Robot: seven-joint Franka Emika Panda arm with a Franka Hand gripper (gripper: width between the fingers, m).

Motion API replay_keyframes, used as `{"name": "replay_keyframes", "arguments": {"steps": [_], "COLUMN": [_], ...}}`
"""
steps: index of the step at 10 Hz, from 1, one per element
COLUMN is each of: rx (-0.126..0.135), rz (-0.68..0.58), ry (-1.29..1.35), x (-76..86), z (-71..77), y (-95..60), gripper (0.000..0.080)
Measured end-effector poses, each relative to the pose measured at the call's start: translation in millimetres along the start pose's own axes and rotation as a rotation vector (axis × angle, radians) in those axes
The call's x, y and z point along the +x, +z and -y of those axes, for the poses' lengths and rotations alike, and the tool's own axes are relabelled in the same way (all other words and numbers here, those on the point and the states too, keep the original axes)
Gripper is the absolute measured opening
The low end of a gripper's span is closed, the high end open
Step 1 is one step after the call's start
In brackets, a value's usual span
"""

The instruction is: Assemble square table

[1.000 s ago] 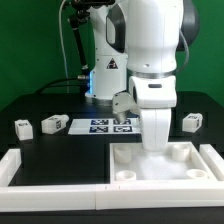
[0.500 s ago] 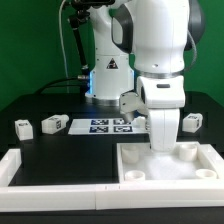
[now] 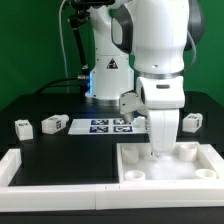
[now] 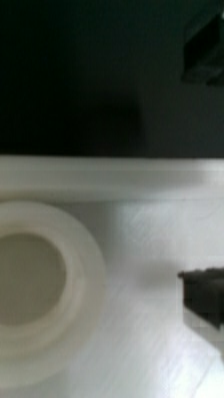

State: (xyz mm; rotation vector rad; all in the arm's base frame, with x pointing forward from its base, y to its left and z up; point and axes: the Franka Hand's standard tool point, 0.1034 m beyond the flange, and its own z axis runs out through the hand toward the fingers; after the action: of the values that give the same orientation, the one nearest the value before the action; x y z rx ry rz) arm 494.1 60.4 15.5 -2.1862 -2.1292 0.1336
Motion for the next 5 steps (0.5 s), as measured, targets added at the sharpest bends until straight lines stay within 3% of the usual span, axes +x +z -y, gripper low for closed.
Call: {"name": "replay_keyframes", "arguments": {"steps": [1,5], "rx": [0.000,0.000], "rz": [0.000,0.000], "ry": [0.000,0.000], "x": [0.0,-0.1], "z": [0.0,0.1], "y": [0.0,0.1], "gripper": [0.0614,0.0648]}}
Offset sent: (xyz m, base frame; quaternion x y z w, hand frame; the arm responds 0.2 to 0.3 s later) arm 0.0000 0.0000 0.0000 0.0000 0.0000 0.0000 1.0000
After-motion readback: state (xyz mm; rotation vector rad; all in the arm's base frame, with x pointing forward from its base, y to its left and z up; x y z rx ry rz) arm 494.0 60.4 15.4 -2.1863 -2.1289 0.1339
